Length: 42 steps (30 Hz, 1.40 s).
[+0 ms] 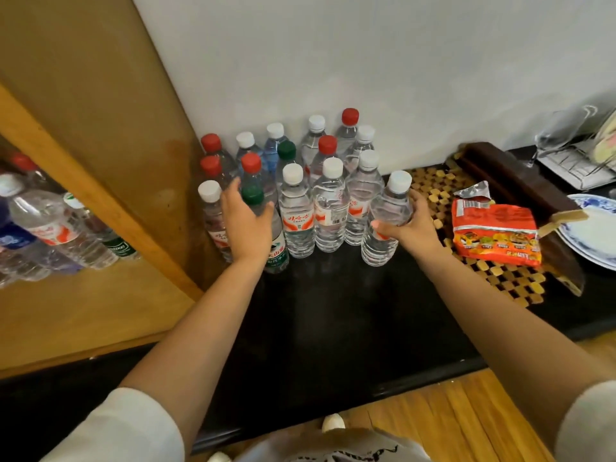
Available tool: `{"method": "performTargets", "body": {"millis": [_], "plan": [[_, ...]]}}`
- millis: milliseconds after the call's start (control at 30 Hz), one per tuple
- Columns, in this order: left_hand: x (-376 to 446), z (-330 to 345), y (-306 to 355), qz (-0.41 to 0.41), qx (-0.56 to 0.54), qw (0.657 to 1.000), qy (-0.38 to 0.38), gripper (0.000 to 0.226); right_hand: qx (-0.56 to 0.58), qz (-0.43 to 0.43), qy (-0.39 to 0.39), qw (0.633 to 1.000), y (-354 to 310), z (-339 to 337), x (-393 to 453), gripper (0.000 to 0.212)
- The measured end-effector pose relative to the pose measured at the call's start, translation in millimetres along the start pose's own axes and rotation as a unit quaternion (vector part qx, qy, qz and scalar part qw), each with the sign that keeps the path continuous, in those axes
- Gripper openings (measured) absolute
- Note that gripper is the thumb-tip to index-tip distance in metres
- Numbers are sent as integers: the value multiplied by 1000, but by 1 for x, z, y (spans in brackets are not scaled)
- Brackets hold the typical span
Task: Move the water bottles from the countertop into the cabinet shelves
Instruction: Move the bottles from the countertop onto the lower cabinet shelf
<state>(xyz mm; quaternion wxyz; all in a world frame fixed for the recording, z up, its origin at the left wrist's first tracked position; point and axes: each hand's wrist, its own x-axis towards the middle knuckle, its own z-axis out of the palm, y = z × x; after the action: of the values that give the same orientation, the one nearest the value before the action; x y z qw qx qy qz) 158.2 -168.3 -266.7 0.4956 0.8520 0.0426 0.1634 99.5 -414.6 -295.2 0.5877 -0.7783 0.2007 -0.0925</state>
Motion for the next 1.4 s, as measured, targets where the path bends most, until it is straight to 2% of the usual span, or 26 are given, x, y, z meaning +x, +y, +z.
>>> {"method": "performTargets", "body": {"millis": [100, 233, 433, 633, 800, 1100, 1400], "plan": [[0, 3, -4, -8, 7, 1000, -22, 43, 6, 13, -23, 1000, 1, 1, 4, 91], [-3, 3, -3, -8, 1, 999, -47, 39, -45, -6, -24, 999, 5, 2, 4, 86], [-12, -9, -6, 66, 102, 989, -82, 38, -104, -31, -50, 993, 7, -6, 1, 81], [-23, -31, -8, 89, 110, 978, -156, 34, -129, -28, -73, 989, 12, -3, -16, 85], [-39, -50, -8, 94, 120, 968, -200, 37, -143, -32, -108, 983, 14, 6, -33, 89], [-63, -88, -11, 107, 108, 948, -280, 33, -164, -80, -236, 954, 2, 38, -75, 85], [-83, -135, -25, 76, 84, 934, -338, 33, -180, -121, -256, 942, -5, 81, -118, 86]]}}
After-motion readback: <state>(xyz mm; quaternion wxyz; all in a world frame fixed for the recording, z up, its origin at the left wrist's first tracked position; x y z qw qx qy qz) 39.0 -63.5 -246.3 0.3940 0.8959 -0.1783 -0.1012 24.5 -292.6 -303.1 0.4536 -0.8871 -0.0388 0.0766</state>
